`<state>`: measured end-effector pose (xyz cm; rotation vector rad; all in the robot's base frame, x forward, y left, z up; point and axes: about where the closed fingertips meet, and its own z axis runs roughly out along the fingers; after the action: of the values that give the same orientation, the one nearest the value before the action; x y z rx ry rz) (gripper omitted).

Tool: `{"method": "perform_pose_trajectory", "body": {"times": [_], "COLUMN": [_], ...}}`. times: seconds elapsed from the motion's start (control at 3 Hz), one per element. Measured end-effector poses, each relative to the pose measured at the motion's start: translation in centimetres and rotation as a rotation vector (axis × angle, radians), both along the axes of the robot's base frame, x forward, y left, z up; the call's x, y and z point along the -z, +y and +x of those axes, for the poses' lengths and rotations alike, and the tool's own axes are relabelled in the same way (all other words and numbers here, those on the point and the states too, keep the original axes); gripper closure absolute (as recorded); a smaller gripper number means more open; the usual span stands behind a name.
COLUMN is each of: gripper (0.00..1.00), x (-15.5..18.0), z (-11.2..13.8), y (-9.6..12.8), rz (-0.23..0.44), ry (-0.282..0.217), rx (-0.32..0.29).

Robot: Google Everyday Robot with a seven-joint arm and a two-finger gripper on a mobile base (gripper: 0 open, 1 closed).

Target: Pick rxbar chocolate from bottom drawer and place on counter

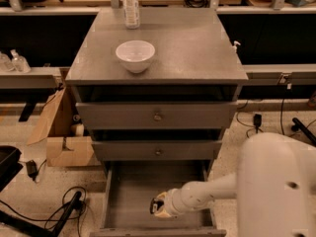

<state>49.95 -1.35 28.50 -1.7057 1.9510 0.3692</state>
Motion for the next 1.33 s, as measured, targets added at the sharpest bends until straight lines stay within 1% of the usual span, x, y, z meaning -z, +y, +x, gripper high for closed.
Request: {"method": "perform_pose_trajectory", "body": {"times": [0.33,0.67,1.0,1.33], "gripper": [1.0,1.0,1.0,1.0], "x": [-7.4,-19.2,-25.8,-30.5], "z": [-4.6,-4.1,-2.8,-1.9], "y": [-3.2,-7.7,-12.0,-15.2], "rz": [0.023,0.077,0.127,0.193], "ry": [0.025,-0.016,-0.025,-0.035], "rx": [0.011,0.081,0.177,0.248]}}
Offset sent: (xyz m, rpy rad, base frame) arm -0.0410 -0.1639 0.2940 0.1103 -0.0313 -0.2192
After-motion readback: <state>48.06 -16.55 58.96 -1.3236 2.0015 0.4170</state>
